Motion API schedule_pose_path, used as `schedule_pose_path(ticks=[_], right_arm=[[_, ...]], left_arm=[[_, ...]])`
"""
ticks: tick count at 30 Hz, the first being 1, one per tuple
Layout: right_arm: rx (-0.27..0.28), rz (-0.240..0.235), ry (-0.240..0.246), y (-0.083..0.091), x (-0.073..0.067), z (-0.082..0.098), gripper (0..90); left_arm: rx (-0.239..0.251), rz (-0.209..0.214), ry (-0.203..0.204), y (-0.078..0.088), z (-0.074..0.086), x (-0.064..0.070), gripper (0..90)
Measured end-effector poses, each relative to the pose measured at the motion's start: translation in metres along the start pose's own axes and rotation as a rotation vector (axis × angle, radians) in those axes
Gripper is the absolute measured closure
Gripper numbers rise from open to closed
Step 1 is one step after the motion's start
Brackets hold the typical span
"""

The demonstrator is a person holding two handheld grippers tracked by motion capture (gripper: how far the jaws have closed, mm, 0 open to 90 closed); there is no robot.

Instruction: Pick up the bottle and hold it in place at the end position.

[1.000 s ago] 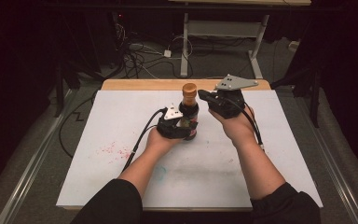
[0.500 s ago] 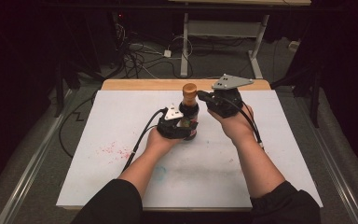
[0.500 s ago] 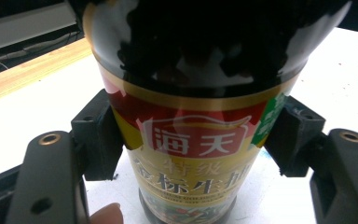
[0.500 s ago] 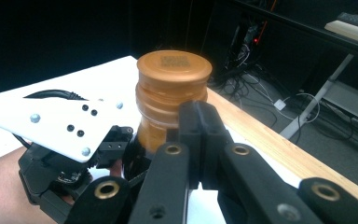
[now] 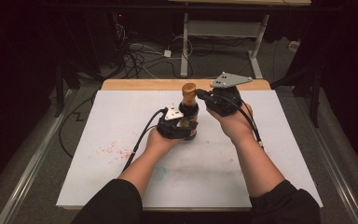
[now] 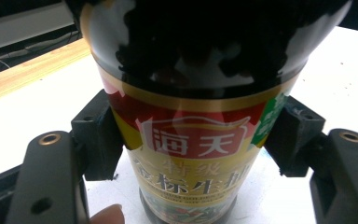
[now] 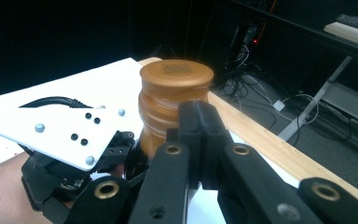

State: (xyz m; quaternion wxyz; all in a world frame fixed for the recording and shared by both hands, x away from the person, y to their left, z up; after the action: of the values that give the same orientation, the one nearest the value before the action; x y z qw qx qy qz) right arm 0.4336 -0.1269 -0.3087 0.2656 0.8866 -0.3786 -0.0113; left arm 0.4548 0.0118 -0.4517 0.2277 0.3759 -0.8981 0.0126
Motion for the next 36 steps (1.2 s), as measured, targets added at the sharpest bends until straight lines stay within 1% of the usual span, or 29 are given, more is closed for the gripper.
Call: schedule_pose_path(ticks=[12, 18, 20, 22, 29, 36], right_arm=[[0.027, 0.004, -0.014, -0.0006, -0.0008, 0.0003, 90.0], [0.029, 0.006, -0.014, -0.0008, -0.0012, -0.0005, 90.0], [0.028, 0.007, -0.015, -0.0006, -0.0012, -0.0003, 90.0], [0.028, 0.003, -0.017, -0.0008, -0.001, -0.0005, 90.0], [0.039, 0.013, -0.016, -0.0016, -0.0029, -0.0022, 90.0], [0.039, 0.013, -0.015, -0.0013, -0.0016, -0.0046, 90.0]], left_arm=[[0.005, 0.0, 0.004, -0.0001, 0.0003, 0.0001, 28.6], [0.003, 0.0, -0.001, -0.0001, 0.0003, -0.0003, 28.7], [0.008, 0.001, 0.008, -0.0006, 0.0, -0.0001, 28.6], [0.002, -0.001, 0.0, -0.0002, 0.0, -0.0004, 28.7], [0.004, 0.001, 0.002, 0.0004, 0.0001, -0.001, 28.7], [0.005, 0.004, 0.003, 0.0001, 0.0002, -0.0014, 28.7]])
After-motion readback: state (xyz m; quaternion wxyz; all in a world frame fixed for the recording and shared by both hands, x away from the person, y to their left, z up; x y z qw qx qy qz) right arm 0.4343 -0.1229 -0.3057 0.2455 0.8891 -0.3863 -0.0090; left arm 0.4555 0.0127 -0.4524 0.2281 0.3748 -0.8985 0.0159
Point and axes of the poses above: each handheld gripper's, and its own axes: y roughly backward along the jaws, z roughly out of its underside, x roughly to its right, the point moved 1 cm from there along -y, roughly forward along the jaws, and after that the axes turned 5 degrees about -x, right-handed, at the moved point
